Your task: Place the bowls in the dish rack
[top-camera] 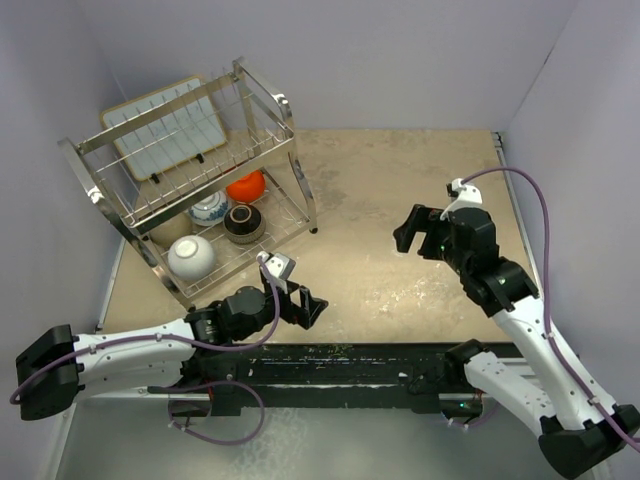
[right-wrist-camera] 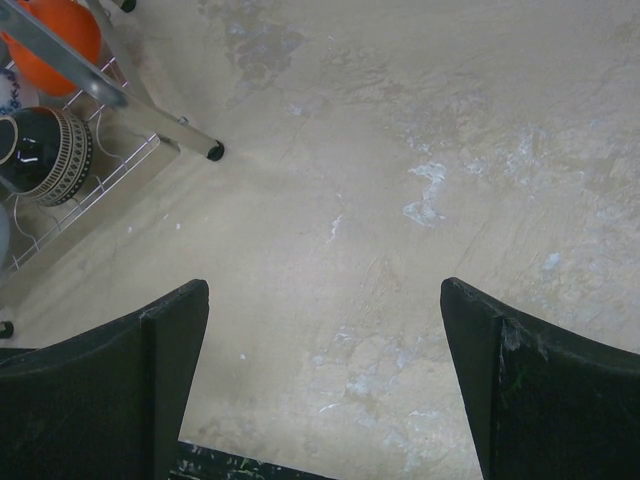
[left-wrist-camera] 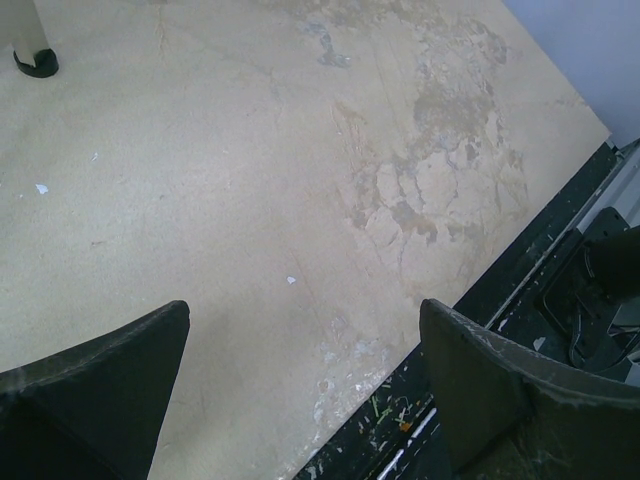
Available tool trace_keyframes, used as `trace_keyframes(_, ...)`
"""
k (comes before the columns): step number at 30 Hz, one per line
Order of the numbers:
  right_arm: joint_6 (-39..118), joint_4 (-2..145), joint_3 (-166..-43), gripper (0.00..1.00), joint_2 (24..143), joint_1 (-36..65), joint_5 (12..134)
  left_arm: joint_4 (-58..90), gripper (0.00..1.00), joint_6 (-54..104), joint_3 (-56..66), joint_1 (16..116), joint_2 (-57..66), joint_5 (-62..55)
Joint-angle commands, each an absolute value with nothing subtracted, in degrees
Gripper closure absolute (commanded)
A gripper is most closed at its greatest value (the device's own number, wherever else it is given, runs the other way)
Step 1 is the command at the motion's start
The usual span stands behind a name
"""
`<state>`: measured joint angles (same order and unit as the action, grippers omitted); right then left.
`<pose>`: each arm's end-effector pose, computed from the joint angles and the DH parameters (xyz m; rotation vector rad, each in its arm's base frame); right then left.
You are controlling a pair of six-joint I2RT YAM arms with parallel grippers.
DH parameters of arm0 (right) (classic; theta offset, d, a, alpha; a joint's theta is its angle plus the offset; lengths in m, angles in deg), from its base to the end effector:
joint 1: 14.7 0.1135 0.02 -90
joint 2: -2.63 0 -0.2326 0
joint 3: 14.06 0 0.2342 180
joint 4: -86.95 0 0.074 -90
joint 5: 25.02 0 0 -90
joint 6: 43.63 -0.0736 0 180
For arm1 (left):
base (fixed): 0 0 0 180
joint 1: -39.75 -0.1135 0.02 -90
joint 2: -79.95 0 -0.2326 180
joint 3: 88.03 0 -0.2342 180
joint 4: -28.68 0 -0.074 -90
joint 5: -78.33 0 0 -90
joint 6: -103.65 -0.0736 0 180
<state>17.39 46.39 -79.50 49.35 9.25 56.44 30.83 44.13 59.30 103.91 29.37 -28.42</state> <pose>0.2042 0.0787 0.3034 0.1862 1.9674 0.4632 0.1212 -0.2015 0.1819 0.3507 1.8957 -0.8749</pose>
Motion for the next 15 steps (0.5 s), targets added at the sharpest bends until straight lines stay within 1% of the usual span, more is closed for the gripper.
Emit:
trace_keyframes(1,17.3,48.2,-79.1,0.01,48.5,9.0,54.6,32.9,0.01,44.8,59.3,104.2,29.0,-29.3)
trace_keyframes(15,19.5,48.1,-78.6,0.01,49.3,9.0,54.6,32.1,0.01,44.9,58.4,104.2,28.2,-29.9)
